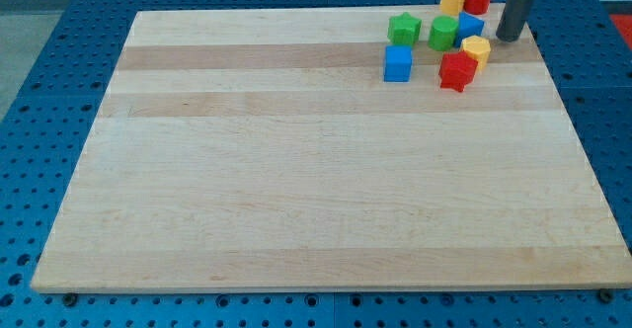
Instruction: Place the blue triangle to the bottom left of the yellow heart
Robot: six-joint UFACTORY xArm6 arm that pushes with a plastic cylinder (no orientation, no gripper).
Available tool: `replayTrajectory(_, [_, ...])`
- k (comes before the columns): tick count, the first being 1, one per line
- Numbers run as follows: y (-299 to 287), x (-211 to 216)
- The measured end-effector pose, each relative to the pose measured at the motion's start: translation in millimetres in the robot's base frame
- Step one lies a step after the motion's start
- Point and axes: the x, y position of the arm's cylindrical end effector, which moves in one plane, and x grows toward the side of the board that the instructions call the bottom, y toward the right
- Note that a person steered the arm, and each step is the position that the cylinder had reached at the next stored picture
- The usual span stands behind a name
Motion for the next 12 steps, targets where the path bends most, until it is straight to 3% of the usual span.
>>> replayTrajectory(6, [-92.9, -1.9])
replayTrajectory(9, [-95.4, 3.7])
replayTrajectory(10, [-52.7, 6.3])
replayTrajectory(12, [-59.5, 2.1])
